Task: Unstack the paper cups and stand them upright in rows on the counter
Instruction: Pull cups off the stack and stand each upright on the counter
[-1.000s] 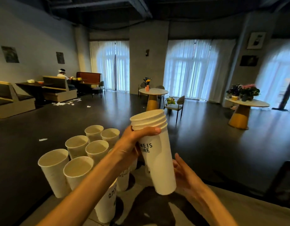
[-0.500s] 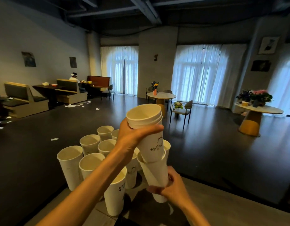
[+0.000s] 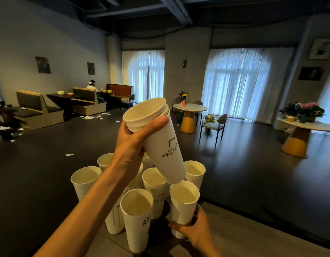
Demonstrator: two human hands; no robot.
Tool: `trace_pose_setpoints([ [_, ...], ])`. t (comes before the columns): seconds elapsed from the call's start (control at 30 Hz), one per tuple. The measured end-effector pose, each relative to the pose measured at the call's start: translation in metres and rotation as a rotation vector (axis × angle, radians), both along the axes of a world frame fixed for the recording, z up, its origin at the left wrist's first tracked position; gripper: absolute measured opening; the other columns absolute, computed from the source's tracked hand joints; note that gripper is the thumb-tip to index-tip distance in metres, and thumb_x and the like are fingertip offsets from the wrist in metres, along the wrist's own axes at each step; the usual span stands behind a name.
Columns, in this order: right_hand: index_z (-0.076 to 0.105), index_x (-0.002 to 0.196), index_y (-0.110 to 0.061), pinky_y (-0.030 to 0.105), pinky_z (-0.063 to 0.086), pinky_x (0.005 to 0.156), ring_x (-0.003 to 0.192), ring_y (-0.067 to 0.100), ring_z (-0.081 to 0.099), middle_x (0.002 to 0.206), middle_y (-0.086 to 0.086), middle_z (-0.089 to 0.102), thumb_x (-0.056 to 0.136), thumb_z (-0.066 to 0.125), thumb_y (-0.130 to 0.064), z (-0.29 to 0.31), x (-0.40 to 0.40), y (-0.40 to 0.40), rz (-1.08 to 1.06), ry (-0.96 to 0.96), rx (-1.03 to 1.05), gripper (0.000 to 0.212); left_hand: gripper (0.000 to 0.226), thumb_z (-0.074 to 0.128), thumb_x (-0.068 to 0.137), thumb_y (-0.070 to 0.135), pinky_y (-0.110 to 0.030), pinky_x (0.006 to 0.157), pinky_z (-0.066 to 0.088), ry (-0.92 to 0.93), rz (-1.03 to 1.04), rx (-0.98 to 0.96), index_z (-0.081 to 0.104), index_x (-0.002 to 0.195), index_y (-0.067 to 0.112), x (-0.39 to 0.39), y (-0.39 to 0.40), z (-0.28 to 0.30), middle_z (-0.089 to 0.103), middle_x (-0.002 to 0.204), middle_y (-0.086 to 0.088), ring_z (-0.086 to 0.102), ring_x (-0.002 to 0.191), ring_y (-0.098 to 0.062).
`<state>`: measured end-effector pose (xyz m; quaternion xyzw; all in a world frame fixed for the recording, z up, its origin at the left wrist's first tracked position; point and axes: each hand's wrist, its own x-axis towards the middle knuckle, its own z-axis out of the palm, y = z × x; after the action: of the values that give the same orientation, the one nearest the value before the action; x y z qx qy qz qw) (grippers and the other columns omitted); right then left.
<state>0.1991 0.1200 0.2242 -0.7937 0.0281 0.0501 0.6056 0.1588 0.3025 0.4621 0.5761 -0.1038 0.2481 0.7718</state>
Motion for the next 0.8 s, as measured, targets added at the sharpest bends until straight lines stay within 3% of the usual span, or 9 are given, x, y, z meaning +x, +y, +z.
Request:
trace_pose_setpoints([
  [0.2,0.046,0.135,-0.030,0.048,0.044,0.108,0.130,0.021,0.050,0.135,-0.006,0.056,0.045,0.097,-0.033,0.008,0.006,0.002,0.043,0.044,-0.052,0.103,0.116,0.091,0.030,0.065,-0.034,0.075,0.061,0.006,-0.049,0.001,0.053,0.132,0.026,0.000,-0.022,-0.002,0.072,0.107,0.002,0.071,0.098,-0.015],
  [0.33,0.048,0.121,-0.039,0.043,0.049,0.104,0.118,0.008,0.049,0.120,-0.021,0.052,0.048,0.097,-0.031,0.009,-0.004,-0.022,0.166,0.057,-0.161,0.088,0.086,0.087,0.045,0.046,-0.036,0.078,0.061,0.026,-0.087,0.030,0.058,0.124,0.027,-0.003,-0.034,-0.004,0.073,0.108,0.000,0.071,0.099,-0.019],
  [0.4,0.059,0.107,-0.029,0.042,0.058,0.089,0.106,0.015,0.060,0.113,-0.005,0.062,0.061,0.091,-0.014,0.014,-0.010,-0.038,0.095,0.114,-0.090,0.057,0.074,0.083,0.050,0.044,-0.035,0.077,0.061,0.034,-0.139,0.072,0.060,0.119,0.029,-0.006,-0.038,-0.007,0.074,0.104,0.002,0.072,0.098,-0.017],
  [0.47,0.068,0.105,-0.012,0.034,0.060,0.074,0.091,0.022,0.069,0.101,0.008,0.070,0.074,0.081,-0.011,0.028,-0.020,-0.055,-0.001,0.162,0.030,0.034,0.072,0.082,0.051,0.045,-0.033,0.075,0.060,0.071,-0.223,0.137,0.061,0.118,0.028,-0.009,-0.046,-0.012,0.075,0.101,0.003,0.072,0.096,-0.018],
  [0.57,0.070,0.100,-0.004,0.041,0.055,0.074,0.088,0.031,0.068,0.096,0.020,0.072,0.081,0.071,-0.016,0.059,-0.039,-0.075,-0.073,0.267,0.469,0.023,0.070,0.081,0.049,0.045,-0.030,0.075,0.060,0.167,-0.367,0.236,0.062,0.114,0.026,-0.013,-0.070,-0.029,0.076,0.098,0.001,0.073,0.094,-0.018],
  [0.6,0.070,0.100,-0.003,0.046,0.052,0.076,0.089,0.034,0.067,0.095,0.022,0.072,0.076,0.076,-0.019,0.070,-0.048,-0.081,-0.024,0.288,0.626,0.029,0.071,0.082,0.048,0.045,-0.030,0.076,0.060,0.194,-0.389,0.261,0.062,0.113,0.027,-0.015,-0.078,-0.035,0.076,0.099,0.002,0.072,0.095,-0.017],
  [0.67,0.073,0.106,-0.003,0.054,0.053,0.078,0.095,0.042,0.068,0.105,0.027,0.071,0.046,0.097,-0.028,0.084,-0.059,-0.090,0.173,0.266,0.850,0.069,0.073,0.085,0.047,0.044,-0.031,0.082,0.060,0.225,-0.404,0.332,0.062,0.114,0.027,-0.016,-0.091,-0.047,0.075,0.104,0.002,0.071,0.100,-0.016],
  [0.73,0.067,0.117,-0.004,0.051,0.058,0.075,0.098,0.041,0.069,0.111,0.026,0.069,0.025,0.102,-0.035,0.086,-0.064,-0.096,0.356,0.191,0.783,0.103,0.074,0.086,0.047,0.045,-0.035,0.087,0.059,0.224,-0.401,0.389,0.064,0.115,0.025,-0.017,-0.098,-0.052,0.074,0.106,0.003,0.070,0.101,-0.016],
  [0.8,0.052,0.126,-0.008,0.041,0.058,0.079,0.101,0.033,0.069,0.109,0.016,0.072,0.033,0.098,-0.044,0.091,-0.068,-0.096,0.489,0.094,0.558,0.111,0.070,0.085,0.043,0.047,-0.033,0.083,0.059,0.238,-0.357,0.375,0.065,0.108,0.029,-0.019,-0.099,-0.052,0.075,0.098,0.008,0.071,0.095,-0.012],
])
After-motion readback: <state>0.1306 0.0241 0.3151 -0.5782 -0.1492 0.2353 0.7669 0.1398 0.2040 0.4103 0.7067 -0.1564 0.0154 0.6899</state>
